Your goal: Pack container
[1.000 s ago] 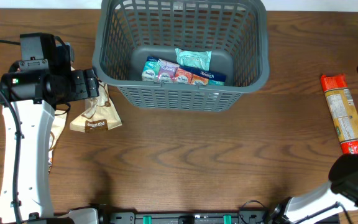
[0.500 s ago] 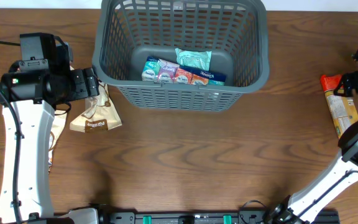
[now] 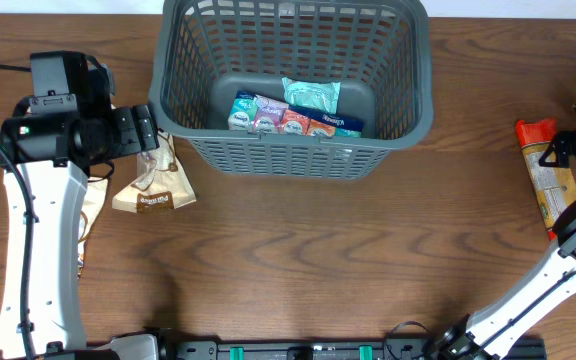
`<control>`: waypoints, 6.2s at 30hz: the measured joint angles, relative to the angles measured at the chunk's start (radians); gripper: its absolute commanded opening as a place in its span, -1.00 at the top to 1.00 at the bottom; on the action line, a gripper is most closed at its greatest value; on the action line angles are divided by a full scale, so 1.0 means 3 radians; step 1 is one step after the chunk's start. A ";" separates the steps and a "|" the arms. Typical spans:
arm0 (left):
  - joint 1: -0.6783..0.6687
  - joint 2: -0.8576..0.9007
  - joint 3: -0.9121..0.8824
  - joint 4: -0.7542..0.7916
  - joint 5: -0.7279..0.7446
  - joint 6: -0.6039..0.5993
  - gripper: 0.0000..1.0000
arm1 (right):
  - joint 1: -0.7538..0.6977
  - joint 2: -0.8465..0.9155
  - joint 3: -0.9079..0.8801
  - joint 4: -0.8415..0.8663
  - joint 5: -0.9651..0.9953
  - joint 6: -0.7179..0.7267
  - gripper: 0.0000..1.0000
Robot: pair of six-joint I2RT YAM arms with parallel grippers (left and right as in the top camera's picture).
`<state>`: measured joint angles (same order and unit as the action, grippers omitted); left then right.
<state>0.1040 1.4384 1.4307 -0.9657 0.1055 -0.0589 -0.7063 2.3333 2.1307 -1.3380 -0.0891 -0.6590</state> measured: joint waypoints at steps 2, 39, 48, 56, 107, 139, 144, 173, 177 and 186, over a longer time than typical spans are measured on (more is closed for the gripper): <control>0.0000 0.0000 0.0000 0.0028 0.0000 -0.0018 -0.83 | -0.0039 0.0000 0.0000 0.0000 -0.0005 0.0005 -0.98; 0.0000 0.0000 0.0000 0.0094 -0.0001 -0.0066 -0.83 | -0.0053 -0.0004 -0.0923 0.0872 0.0225 0.0259 -0.18; 0.0000 0.0000 0.0000 0.0093 -0.0001 -0.0067 -0.83 | -0.0053 -0.0053 -0.0912 0.0875 0.0248 0.0366 0.98; 0.0000 0.0000 0.0000 0.0093 -0.0001 -0.0066 -0.83 | 0.0022 -0.0086 -0.0874 0.0870 0.0219 0.0486 0.97; 0.0000 -0.0189 0.0000 -0.0042 -0.0032 -0.0066 -0.83 | 0.3695 -0.0150 0.1183 0.0189 -0.0759 -0.1088 0.78; 0.0000 -0.0066 0.0000 -0.0126 -0.0628 0.0230 -0.96 | 0.2036 -0.1628 0.1310 -0.0004 -0.0127 0.0374 -0.30; 0.0000 0.0228 0.0000 -0.0104 -0.0629 0.0273 -0.96 | 0.1558 -0.1431 0.1282 -0.0189 -0.0106 0.0895 -0.35; 0.0000 0.1881 0.0000 0.0407 -0.0248 0.0450 -0.97 | 0.1261 -0.1040 0.1244 -0.0263 -0.0212 0.1225 -0.39; 0.0000 0.2110 0.0000 0.0430 -0.0163 0.0446 -0.97 | 0.1261 -0.1040 0.1244 -0.0266 -0.0219 0.1223 -0.38; -0.0004 0.2150 0.0001 0.0364 -0.0022 0.0411 0.15 | 0.1261 -0.1039 0.1244 -0.0294 -0.0228 0.1223 -0.37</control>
<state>0.1028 2.0834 1.4311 -0.8566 0.0990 0.0643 -0.3279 2.0216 2.5038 -1.4261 -0.1574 -0.2920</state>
